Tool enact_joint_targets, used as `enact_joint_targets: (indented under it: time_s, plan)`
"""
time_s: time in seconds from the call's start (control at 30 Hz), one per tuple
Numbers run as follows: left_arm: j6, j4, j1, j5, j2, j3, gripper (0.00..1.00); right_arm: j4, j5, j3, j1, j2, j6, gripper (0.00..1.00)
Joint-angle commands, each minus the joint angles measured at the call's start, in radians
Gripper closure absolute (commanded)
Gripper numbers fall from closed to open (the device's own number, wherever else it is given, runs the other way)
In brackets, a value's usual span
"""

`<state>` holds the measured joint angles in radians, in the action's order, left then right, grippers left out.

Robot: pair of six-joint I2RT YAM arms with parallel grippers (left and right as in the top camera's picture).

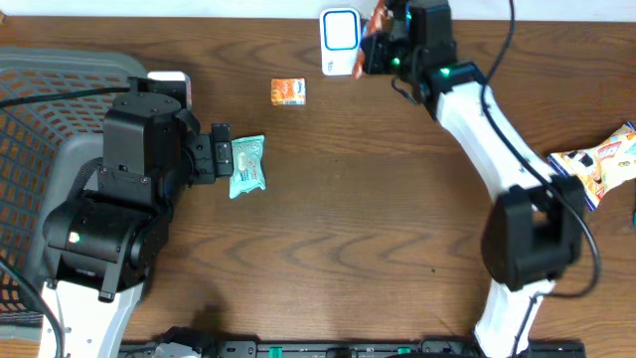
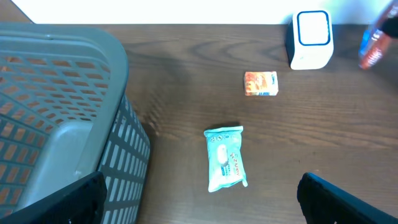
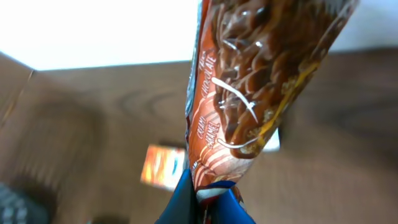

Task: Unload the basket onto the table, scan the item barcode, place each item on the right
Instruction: 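Raise the Top bar up to the scanner face, then carry the Top bar to the right edge and release it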

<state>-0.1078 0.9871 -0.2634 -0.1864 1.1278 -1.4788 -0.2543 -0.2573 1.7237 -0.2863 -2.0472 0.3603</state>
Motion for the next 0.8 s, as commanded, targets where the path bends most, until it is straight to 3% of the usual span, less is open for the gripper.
enact_joint_targets:
  time_s: [0.0,0.3,0.6,0.77]
  plan:
    - [0.002,0.000,0.005,-0.009,0.002,0.000,0.02,0.009,0.050,0.158,-0.004,-0.127,0.029,0.99]
    - [0.002,0.000,0.005,-0.009,0.002,0.000,0.02,-0.001,0.072,0.607,-0.008,-0.462,0.120,0.99]
    - [0.002,0.000,0.005,-0.009,0.002,0.000,0.02,-0.076,0.206,0.638,-0.056,-0.525,0.130,0.99]
    - [0.002,0.000,0.005,-0.009,0.002,0.000,0.02,-0.141,0.173,0.671,-0.056,-0.509,0.126,0.99]
